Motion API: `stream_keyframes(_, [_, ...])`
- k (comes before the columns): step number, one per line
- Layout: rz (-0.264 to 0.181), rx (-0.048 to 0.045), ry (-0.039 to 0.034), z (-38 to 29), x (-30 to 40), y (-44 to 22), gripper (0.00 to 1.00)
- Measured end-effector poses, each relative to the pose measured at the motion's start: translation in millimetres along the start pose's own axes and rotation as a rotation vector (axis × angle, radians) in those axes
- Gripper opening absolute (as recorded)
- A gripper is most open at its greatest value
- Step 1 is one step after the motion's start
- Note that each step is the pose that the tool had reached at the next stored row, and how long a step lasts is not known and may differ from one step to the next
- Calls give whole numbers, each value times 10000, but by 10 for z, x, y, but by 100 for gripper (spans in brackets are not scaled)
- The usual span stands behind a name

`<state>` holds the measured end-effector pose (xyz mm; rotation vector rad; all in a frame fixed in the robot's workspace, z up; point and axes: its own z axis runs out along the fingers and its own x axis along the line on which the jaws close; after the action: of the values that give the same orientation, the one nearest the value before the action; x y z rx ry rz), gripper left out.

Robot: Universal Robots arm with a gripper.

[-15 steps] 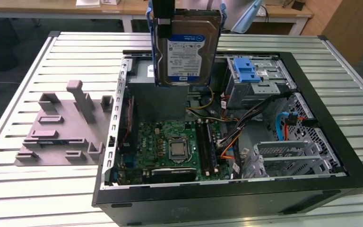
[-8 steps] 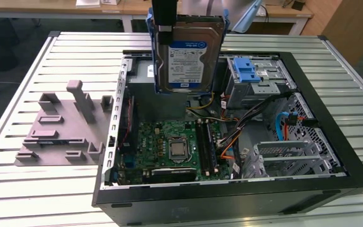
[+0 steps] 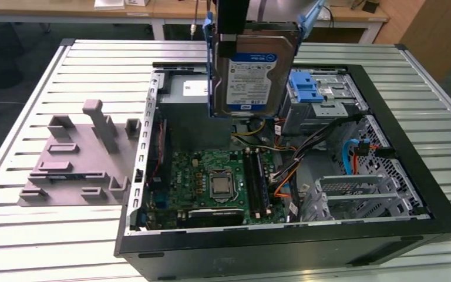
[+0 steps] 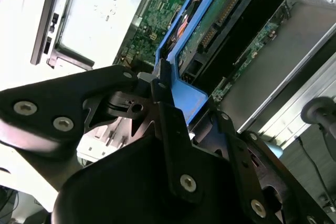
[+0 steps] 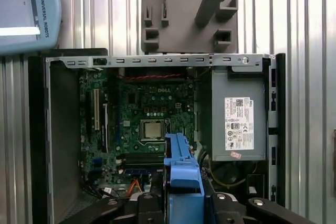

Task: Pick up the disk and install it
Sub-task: 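Insert the disk into the insertion slot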

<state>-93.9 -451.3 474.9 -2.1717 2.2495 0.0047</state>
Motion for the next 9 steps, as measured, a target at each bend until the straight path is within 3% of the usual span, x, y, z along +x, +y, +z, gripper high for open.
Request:
stream_keyframes(4, [0,1,0,6,81,-13,36])
stream_keyframes(9, [0,1,-1,18,248,-19,36])
